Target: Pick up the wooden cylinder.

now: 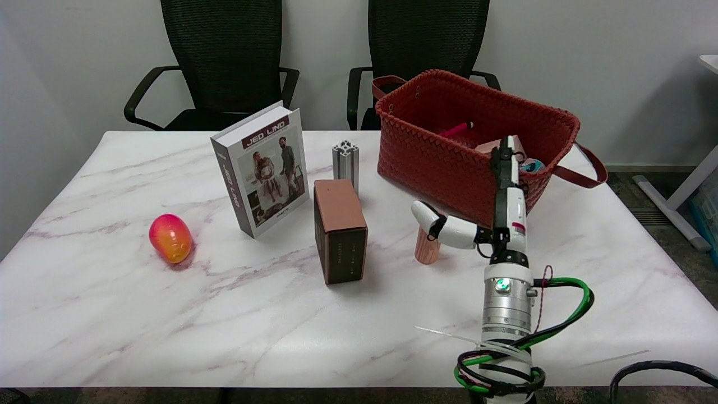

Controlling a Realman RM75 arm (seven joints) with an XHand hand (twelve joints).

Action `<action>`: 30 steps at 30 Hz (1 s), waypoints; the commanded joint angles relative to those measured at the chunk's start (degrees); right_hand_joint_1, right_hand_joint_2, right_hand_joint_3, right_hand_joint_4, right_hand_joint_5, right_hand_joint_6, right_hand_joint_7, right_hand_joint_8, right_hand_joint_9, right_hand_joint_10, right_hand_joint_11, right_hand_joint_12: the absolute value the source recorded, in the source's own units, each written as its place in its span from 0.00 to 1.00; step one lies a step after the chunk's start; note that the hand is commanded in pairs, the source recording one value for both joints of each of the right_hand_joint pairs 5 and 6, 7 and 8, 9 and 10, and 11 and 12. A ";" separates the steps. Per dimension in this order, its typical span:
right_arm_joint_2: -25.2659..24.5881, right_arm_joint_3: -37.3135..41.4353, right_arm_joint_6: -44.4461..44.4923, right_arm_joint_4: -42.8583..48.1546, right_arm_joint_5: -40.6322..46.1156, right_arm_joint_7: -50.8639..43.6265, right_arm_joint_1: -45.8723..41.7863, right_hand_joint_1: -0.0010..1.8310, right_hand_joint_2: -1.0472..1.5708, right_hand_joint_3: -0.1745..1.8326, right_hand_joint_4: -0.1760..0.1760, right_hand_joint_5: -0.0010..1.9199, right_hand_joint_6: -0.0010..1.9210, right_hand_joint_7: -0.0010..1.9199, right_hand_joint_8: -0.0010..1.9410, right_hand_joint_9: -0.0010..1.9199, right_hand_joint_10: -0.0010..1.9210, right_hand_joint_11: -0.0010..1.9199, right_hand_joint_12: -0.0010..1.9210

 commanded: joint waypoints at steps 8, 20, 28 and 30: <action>-0.44 3.22 -7.85 -4.63 4.69 5.73 0.02 0.65 0.52 0.42 0.50 0.00 0.00 0.14 0.13 0.12 0.12 0.00 0.00; -0.44 3.39 -7.51 -6.38 5.46 9.96 -0.06 0.64 0.52 0.46 0.50 0.00 0.00 0.17 0.17 0.13 0.13 0.00 0.00; -0.87 2.86 -8.01 -6.77 5.46 10.44 -0.14 0.64 0.53 0.48 0.50 0.00 0.00 0.17 0.17 0.12 0.12 0.00 0.00; -1.02 2.78 -8.01 -6.77 5.46 10.44 -0.14 0.64 0.53 0.49 0.50 0.00 0.00 0.17 0.17 0.12 0.12 0.00 0.00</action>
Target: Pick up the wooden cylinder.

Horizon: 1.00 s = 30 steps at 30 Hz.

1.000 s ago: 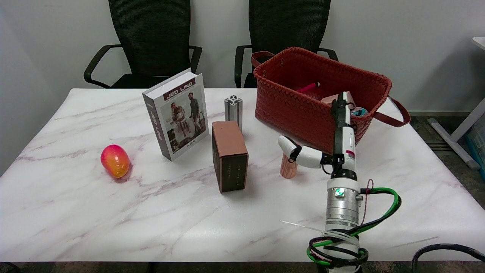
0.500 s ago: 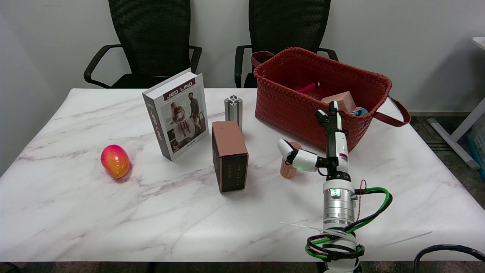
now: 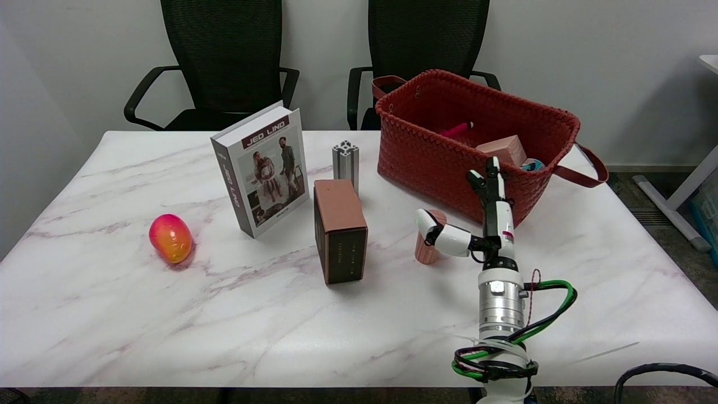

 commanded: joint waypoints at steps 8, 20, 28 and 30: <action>-1.30 -1.72 -0.93 -1.20 0.74 2.39 -0.13 0.64 0.53 0.50 0.50 0.00 0.00 0.17 0.17 0.11 0.11 0.00 0.00; -2.37 -2.31 -3.12 -3.05 1.22 2.61 -0.12 0.63 0.51 0.52 0.50 0.00 0.00 0.16 0.15 0.07 0.07 0.00 0.00; -2.63 -0.70 -5.95 -6.31 1.19 6.16 0.14 0.63 0.51 0.52 0.50 0.00 0.00 0.14 0.14 0.06 0.06 0.00 0.00; -2.74 -0.23 -6.26 -7.15 1.03 6.85 0.23 0.63 0.51 0.53 0.50 0.00 0.00 0.14 0.14 0.07 0.07 0.00 0.00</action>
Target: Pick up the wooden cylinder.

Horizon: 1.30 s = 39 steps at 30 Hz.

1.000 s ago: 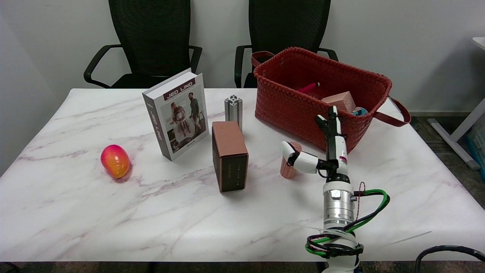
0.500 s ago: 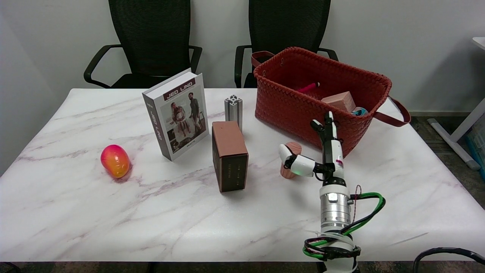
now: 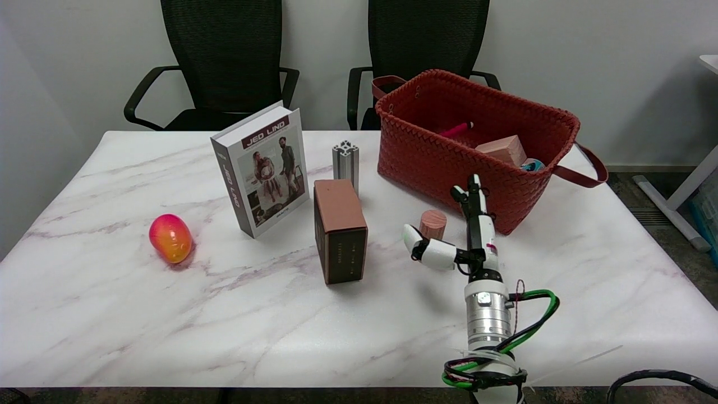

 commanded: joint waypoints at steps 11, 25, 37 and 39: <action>-1.35 2.23 -4.14 -7.73 -0.30 8.12 0.92 0.63 0.51 0.53 0.50 0.00 0.00 0.15 0.15 0.11 0.11 0.00 0.00; -3.17 2.31 -5.14 -12.77 -0.48 13.43 3.93 0.62 0.52 0.54 0.50 0.00 0.00 0.15 0.15 0.10 0.10 0.00 0.00; -3.65 2.23 -7.65 -14.69 -0.54 14.29 5.82 0.60 0.54 0.52 0.50 0.00 0.00 0.15 0.15 0.10 0.10 0.00 0.00; -3.65 2.23 -7.92 -14.81 -0.54 14.55 5.88 0.60 0.54 0.52 0.50 0.00 0.00 0.15 0.15 0.10 0.10 0.00 0.00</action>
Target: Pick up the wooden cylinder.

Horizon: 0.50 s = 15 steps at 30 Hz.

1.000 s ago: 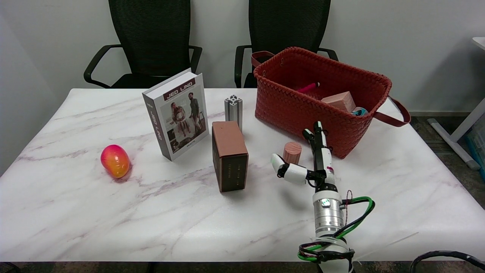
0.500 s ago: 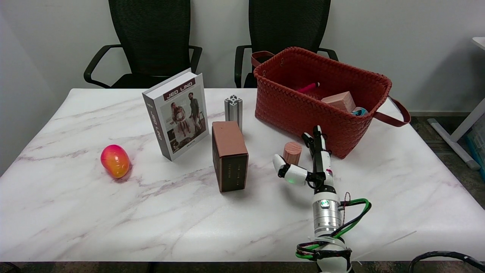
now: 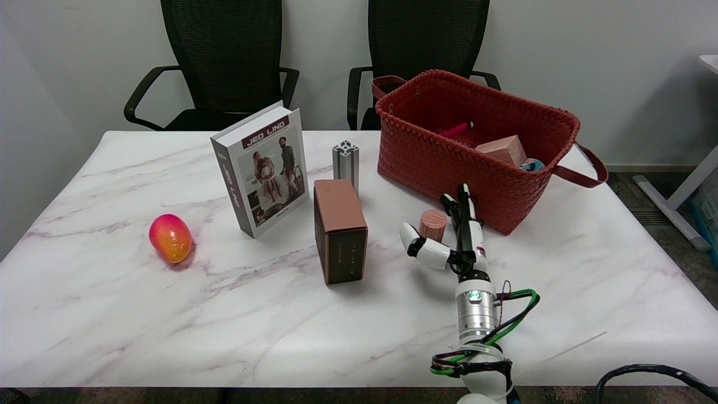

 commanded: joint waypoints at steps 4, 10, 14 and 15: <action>-0.79 -0.18 -2.76 -3.47 -0.17 3.79 2.24 0.60 0.54 0.52 0.50 0.00 0.00 0.15 0.15 0.10 0.10 0.00 0.00; -1.29 -0.18 -2.76 -4.01 -0.17 3.84 2.27 0.60 0.54 0.51 0.50 0.00 0.00 0.16 0.16 0.10 0.10 0.00 0.00; -1.69 -0.13 -2.76 -4.75 -0.17 4.03 2.56 0.60 0.55 0.50 0.50 0.00 0.00 0.16 0.16 0.10 0.10 0.00 0.00; -1.79 -0.18 -2.79 -4.85 -0.17 4.17 2.58 0.60 0.55 0.50 0.50 0.00 0.00 0.16 0.16 0.10 0.10 0.00 0.00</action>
